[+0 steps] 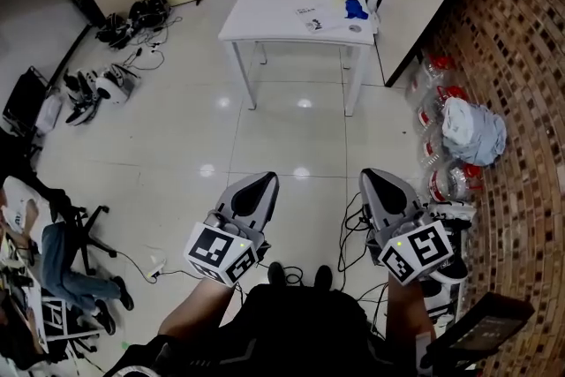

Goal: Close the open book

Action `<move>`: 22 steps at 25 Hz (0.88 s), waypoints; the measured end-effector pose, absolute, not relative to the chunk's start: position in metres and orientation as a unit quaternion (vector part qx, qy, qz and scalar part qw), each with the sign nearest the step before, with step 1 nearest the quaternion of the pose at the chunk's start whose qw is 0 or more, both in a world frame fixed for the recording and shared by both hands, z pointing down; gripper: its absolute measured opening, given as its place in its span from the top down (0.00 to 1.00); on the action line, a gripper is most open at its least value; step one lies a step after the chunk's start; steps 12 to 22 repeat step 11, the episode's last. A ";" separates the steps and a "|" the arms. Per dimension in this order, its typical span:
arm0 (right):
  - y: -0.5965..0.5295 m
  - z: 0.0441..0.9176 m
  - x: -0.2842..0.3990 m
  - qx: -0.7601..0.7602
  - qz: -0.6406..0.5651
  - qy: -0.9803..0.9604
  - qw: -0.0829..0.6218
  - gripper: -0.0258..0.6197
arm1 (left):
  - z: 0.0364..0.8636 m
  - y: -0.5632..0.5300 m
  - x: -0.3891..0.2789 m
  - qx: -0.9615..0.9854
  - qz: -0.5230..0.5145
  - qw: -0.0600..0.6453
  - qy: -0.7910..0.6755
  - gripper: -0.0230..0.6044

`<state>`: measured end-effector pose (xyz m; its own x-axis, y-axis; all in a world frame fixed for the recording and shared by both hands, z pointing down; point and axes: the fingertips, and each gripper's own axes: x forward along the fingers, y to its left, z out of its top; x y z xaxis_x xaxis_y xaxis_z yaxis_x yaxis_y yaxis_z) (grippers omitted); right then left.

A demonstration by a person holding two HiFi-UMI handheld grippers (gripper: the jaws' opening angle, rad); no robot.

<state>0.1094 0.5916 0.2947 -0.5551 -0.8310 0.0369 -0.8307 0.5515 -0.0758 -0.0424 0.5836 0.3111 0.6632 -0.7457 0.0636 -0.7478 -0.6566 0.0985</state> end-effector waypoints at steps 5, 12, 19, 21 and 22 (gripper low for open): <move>0.594 0.296 0.097 -0.478 -0.042 0.877 0.001 0.96 | 0.308 0.586 -0.061 0.910 0.006 0.045 -0.412 0.97; 0.596 0.283 0.082 -0.468 -0.034 0.883 -0.001 0.96 | 0.313 0.586 -0.078 0.902 0.020 0.061 -0.427 0.97; 0.596 0.283 0.082 -0.468 -0.034 0.883 -0.001 0.96 | 0.313 0.586 -0.078 0.902 0.020 0.061 -0.427 0.97; 0.596 0.283 0.082 -0.468 -0.034 0.883 -0.001 0.96 | 0.313 0.586 -0.078 0.902 0.020 0.061 -0.427 0.97; 0.596 0.283 0.082 -0.468 -0.034 0.883 -0.001 0.96 | 0.313 0.586 -0.078 0.902 0.020 0.061 -0.427 0.97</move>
